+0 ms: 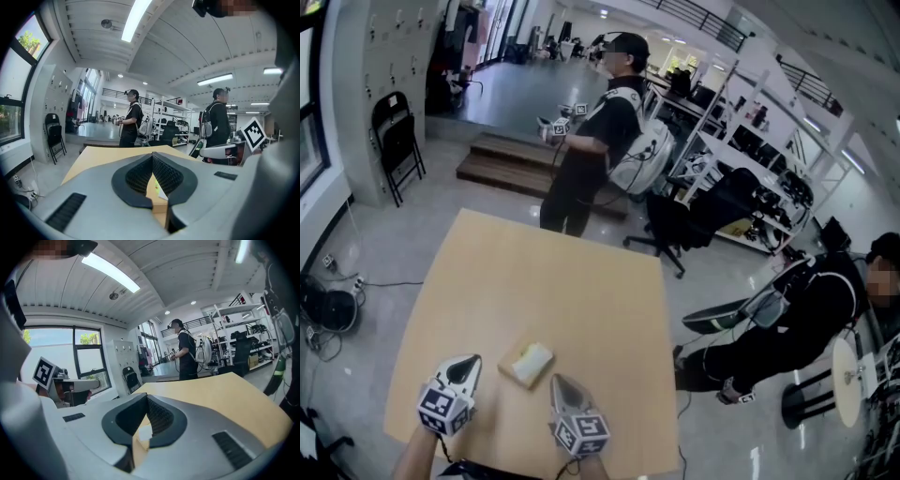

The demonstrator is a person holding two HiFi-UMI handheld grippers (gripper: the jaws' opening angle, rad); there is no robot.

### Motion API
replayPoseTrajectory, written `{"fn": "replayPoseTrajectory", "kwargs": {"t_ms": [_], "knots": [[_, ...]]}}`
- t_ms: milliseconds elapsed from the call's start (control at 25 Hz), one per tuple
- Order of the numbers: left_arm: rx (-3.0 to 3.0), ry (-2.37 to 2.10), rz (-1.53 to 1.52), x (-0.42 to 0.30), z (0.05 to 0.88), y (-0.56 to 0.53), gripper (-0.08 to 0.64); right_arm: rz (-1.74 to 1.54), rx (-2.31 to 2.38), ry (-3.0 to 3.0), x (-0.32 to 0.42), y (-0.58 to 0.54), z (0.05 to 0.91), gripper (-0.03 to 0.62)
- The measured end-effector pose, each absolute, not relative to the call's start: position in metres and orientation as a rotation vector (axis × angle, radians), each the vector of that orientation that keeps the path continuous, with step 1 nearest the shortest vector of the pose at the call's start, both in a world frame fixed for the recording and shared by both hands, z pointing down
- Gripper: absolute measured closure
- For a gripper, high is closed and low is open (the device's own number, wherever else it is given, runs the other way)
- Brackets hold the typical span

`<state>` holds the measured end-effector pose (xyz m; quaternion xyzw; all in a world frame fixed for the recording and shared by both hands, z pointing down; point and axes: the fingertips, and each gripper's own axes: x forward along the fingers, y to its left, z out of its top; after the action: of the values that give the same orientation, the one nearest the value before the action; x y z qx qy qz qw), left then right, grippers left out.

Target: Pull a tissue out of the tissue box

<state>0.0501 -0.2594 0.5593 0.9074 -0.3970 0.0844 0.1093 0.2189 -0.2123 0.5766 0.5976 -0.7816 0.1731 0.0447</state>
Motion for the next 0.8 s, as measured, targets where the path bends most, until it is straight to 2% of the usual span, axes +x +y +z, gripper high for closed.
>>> {"fn": "replayPoseTrajectory", "kwargs": {"t_ms": [800], "knots": [[2.542,-1.070,0.366,0.058,0.628,-0.288,0.552,0.717,1.751,-2.274,0.219,-0.245,0.644,0.581]]}}
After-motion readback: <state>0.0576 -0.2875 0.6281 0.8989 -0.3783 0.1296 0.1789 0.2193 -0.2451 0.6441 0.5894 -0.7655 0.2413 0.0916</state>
